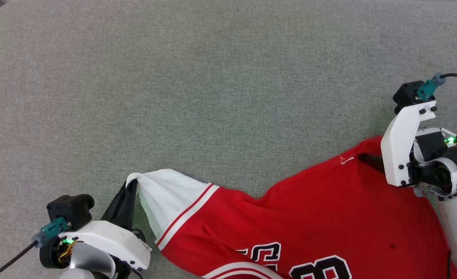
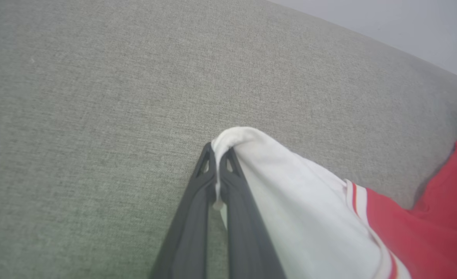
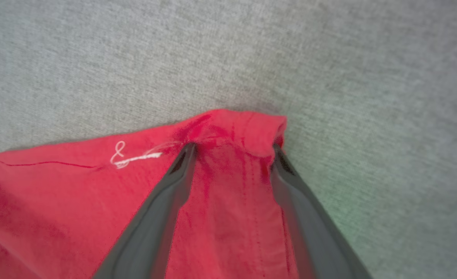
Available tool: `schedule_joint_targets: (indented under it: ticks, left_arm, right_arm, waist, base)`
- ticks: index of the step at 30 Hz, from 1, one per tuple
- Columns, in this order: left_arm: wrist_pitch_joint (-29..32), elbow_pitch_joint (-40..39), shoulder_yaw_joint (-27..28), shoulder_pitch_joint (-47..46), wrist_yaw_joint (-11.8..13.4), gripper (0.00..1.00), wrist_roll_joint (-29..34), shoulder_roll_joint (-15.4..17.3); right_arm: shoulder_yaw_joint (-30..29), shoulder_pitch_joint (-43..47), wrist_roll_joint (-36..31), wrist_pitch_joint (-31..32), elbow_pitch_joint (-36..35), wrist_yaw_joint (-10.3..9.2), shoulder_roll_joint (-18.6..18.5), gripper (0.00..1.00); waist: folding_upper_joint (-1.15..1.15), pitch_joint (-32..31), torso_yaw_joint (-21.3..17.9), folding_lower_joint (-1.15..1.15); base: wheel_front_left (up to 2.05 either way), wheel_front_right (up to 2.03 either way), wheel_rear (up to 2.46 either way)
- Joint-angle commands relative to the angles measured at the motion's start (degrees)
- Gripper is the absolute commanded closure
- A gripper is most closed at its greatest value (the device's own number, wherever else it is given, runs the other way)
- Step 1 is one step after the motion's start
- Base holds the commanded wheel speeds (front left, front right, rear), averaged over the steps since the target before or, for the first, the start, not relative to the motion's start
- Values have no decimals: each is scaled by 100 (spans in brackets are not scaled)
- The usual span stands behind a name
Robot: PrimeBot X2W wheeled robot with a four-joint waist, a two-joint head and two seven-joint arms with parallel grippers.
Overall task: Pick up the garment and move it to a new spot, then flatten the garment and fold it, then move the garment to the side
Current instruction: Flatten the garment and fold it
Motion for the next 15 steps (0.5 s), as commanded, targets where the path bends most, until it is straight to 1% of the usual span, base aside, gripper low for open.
schedule_joint_targets:
  ticks: [1, 5, 10, 15]
  left_arm:
    - [-35, 21, 18, -90, -5, 100, -25, -11]
    - [-54, 87, 18, -100, -27, 100, -33, 5]
    - [-35, 127, -32, -169, -64, 100, -25, -3]
    - [30, 73, 0, -383, -110, 100, 58, 149]
  right_arm:
    - [176, 231, 38, 25, 307, -4, 93, 100]
    - [256, 143, 199, -52, 390, -3, -35, 100]
    - [271, 133, 195, -199, 332, -4, -142, 100]
    - [193, -4, 245, -514, 72, -3, -274, 100]
  waist:
    - [0, -2, 3, 0]
    - [0, -68, 7, 0]
    - [0, -185, 31, 0]
    - [0, -430, 38, 0]
  base:
    - [0, 0, 0]
    - [0, 0, 0]
    - [0, 0, 0]
    - [0, 0, 0]
